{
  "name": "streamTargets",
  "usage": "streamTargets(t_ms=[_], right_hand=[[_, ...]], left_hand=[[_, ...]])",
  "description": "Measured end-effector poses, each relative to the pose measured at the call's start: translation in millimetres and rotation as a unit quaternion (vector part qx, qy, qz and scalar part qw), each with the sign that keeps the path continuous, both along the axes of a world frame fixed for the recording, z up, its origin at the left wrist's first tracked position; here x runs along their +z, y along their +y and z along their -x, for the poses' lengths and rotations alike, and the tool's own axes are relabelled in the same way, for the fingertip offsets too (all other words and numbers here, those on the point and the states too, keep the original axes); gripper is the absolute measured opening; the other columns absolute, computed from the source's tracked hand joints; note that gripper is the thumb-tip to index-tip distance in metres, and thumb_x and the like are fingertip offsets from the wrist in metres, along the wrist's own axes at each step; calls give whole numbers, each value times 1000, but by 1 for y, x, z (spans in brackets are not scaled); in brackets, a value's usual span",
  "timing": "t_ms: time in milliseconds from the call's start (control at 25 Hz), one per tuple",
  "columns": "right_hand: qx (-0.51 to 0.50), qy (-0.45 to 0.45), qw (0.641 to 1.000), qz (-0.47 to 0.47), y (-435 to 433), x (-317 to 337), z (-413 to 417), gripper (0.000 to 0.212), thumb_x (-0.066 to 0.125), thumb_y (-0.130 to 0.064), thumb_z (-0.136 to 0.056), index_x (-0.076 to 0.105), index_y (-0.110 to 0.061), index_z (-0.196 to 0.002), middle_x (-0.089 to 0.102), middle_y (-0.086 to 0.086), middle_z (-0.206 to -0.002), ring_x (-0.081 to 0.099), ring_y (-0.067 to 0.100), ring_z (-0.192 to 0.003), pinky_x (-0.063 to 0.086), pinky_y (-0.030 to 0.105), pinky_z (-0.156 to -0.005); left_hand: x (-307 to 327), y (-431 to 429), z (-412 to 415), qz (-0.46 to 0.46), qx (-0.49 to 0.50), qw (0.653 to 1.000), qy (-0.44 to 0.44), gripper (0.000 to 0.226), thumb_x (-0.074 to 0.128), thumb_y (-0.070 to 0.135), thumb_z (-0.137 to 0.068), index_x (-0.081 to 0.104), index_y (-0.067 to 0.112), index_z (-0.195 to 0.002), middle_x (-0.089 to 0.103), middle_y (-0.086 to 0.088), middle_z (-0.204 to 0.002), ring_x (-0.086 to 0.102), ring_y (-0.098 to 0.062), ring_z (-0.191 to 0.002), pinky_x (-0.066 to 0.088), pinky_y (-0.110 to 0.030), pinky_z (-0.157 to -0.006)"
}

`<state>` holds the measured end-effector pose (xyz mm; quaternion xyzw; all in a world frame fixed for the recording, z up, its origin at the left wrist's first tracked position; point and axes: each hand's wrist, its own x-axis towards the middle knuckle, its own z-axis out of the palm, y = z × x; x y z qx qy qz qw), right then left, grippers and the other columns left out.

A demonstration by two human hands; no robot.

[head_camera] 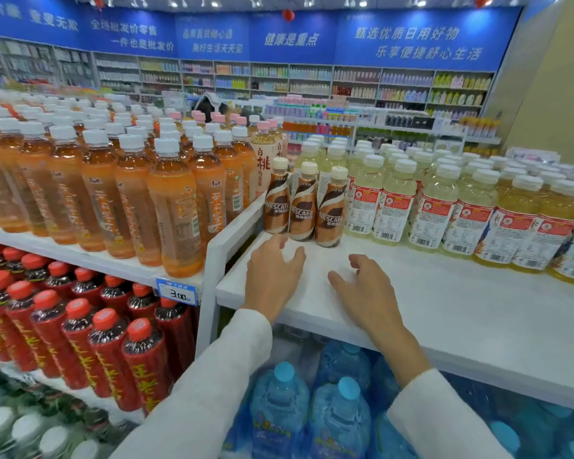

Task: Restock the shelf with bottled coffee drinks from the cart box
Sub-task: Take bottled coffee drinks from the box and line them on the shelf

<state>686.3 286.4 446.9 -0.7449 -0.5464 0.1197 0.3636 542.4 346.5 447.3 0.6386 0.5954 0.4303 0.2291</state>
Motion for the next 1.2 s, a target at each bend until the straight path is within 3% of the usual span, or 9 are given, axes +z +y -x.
streamTargets(t_ms=[240,400,560,640,720,840,920,1080,1200], right_hand=[[120,42,989,-74,-76,-8,36,53,58,-44,-97,46,-26,-146,47,-11,-146,45,9,-130,36,28,-106],[215,93,969,-72,-105,-26,90,45,63,-44,-93,53,-33,-136,49,-22,-128,40,-6,-114,31,21,-100],[294,87,952,-12,-123,-73,170,45,71,-36,-89,61,-25,-131,60,-5,-128,54,17,-120,38,28,-98],[341,81,936,45,-134,-99,217,44,73,-33,-88,62,-24,-130,61,-3,-125,56,23,-120,41,33,-99],[389,71,914,92,-143,-126,264,44,71,-34,-89,62,-22,-131,60,-6,-125,56,25,-123,42,38,-105],[443,50,878,171,-157,-169,334,46,65,-40,-94,58,-24,-136,60,-4,-128,53,21,-125,40,34,-103],[455,45,857,238,-166,-197,375,49,62,-43,-96,53,-24,-141,57,-5,-136,51,17,-129,40,33,-106],[441,12,828,346,-185,-261,439,46,63,-43,-94,58,-20,-134,62,-1,-134,58,19,-121,45,35,-102],[423,-23,817,391,-196,-290,466,43,64,-39,-94,60,-19,-131,65,3,-126,60,24,-118,44,33,-94]], left_hand=[[-30,-101,62,-90,50,993,-63,38,62,40,-95,63,27,-130,63,13,-131,54,-3,-123,43,-27,-107],[-62,-155,128,-77,134,986,-60,39,60,43,-96,63,29,-132,64,18,-129,55,5,-120,45,-22,-103],[-112,-222,210,5,230,971,-58,38,58,46,-97,61,34,-133,62,22,-128,54,8,-117,40,-6,-94],[-146,-256,254,51,300,951,-59,36,59,44,-96,63,33,-131,67,20,-116,57,13,-97,38,1,-82],[-177,-287,297,89,370,922,-76,32,63,38,-95,67,27,-125,73,10,-104,61,9,-80,43,-4,-78],[-215,-329,352,134,433,881,-134,24,61,33,-97,68,27,-118,74,6,-104,67,4,-86,55,-28,-87],[-237,-354,385,180,452,853,-190,19,59,30,-99,66,28,-116,71,10,-102,66,8,-92,54,-19,-81],[-302,-389,445,304,478,798,-205,38,56,39,-97,62,24,-131,69,2,-122,63,-19,-115,48,-32,-99],[-332,-388,474,369,467,772,-223,36,56,34,-97,62,17,-128,68,-6,-124,61,-26,-115,45,-29,-92]])
